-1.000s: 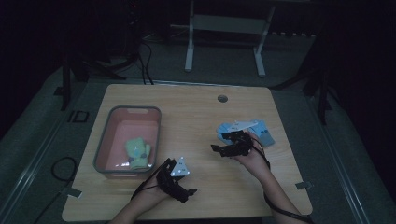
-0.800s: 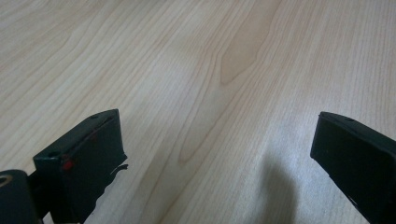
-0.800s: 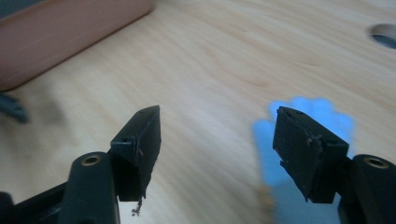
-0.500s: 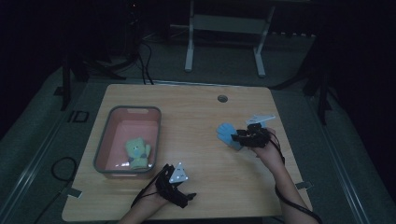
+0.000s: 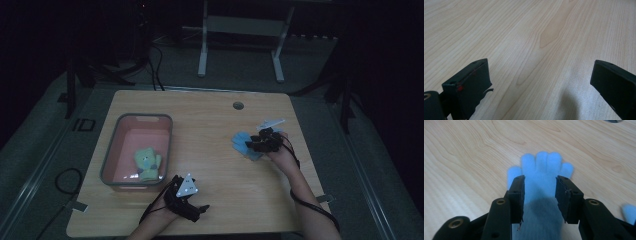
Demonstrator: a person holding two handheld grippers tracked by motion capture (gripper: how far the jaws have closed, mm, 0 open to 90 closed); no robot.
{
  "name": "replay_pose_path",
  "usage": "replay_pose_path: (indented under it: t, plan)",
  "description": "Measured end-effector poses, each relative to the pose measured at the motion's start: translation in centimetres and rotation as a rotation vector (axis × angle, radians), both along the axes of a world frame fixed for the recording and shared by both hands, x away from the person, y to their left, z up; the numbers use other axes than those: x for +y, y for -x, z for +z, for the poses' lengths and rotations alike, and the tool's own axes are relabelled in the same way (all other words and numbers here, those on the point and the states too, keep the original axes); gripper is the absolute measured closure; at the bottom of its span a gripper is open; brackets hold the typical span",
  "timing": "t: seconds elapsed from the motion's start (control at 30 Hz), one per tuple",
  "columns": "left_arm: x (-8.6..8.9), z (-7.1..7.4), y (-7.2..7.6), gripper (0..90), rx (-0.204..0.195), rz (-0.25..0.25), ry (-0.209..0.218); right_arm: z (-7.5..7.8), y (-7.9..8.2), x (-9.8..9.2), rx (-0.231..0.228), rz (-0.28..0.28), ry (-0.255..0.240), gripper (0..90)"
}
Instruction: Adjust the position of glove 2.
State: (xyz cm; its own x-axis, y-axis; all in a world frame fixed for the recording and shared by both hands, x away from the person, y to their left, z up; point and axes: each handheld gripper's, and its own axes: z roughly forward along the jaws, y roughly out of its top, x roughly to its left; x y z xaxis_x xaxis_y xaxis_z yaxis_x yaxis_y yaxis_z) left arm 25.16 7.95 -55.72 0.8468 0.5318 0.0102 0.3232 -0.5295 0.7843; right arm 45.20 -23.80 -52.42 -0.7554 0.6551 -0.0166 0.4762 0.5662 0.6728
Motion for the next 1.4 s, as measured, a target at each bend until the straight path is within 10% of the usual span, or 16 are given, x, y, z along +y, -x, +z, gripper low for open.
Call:
replay_pose_path:
  t: [0.2, 0.7, 1.07, 1.4]
  plan:
    - [0.2, 0.0, 0.1, 3.0, -0.027, -0.008, 0.014, -1.8, -0.8, 0.5, 0.027, 0.042, 0.03, 63.7]
    - [0.4, 0.1, 0.1, 3.0, -0.07, 0.024, 0.05, -0.9, 1.2, 2.0, 0.017, -0.203, -0.026, 87.3]
    - [0.4, 0.1, 0.2, 3.0, -0.089, 0.041, 0.061, 3.2, 6.6, 4.4, -0.018, -0.369, -0.088, 87.6]
    - [0.3, 0.1, 0.3, 3.0, -0.101, 0.032, 0.053, 2.6, 10.7, 7.4, -0.008, -0.42, -0.089, 88.0]
